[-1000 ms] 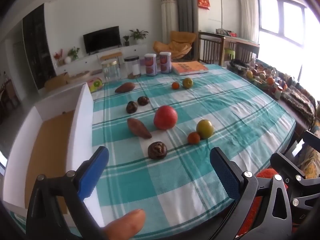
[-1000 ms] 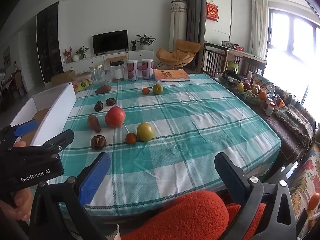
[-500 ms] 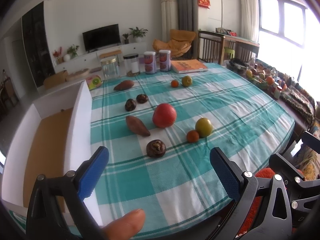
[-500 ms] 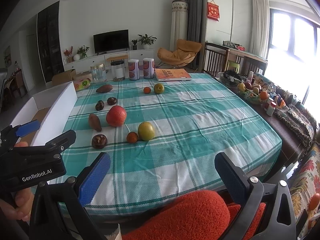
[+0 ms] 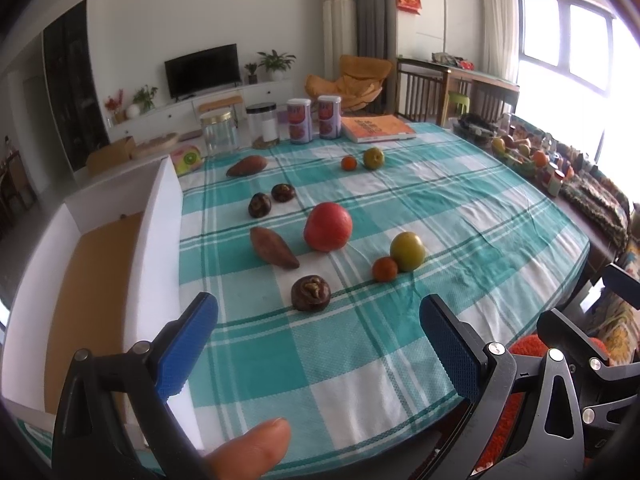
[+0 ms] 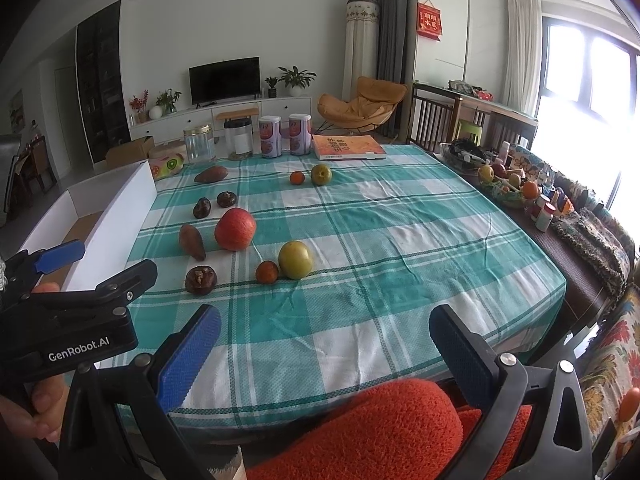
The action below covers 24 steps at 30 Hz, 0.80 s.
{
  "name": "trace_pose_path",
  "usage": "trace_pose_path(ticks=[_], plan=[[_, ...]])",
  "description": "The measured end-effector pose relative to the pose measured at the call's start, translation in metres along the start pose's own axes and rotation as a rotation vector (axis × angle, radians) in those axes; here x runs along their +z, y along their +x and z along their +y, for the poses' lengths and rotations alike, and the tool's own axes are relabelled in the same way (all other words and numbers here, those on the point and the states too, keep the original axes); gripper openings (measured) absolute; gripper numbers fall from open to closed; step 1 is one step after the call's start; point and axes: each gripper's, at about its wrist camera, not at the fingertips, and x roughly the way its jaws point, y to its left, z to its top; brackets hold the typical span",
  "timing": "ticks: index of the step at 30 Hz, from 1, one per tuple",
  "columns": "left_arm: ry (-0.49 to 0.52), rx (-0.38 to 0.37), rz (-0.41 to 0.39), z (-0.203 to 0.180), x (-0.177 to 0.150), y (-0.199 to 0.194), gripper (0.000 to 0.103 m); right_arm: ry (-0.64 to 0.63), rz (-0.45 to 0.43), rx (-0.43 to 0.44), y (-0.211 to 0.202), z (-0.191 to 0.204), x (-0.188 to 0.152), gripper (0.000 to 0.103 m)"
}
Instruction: Organize fruits
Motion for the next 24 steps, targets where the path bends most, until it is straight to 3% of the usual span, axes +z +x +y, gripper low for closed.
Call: trace_pose_path(ticks=[17, 19, 22, 24], plan=[[0.000, -0.002, 0.003, 0.000, -0.001, 0.000, 0.102, -0.036, 0.005, -0.001, 0.002, 0.001, 0.002, 0.103], [-0.001, -0.004, 0.002, 0.000, -0.001, 0.001, 0.102, -0.127, -0.002, -0.068, -0.001, 0.000, 0.009, 0.103], [-0.003, -0.016, 0.008, -0.001, -0.007, 0.005, 0.102, -0.307, -0.027, -0.332, -0.010, -0.003, 0.023, 0.103], [-0.006, -0.023, 0.031, -0.002, -0.012, 0.012, 0.102, -0.358, 0.051, -0.389, -0.004, -0.011, 0.028, 0.103]])
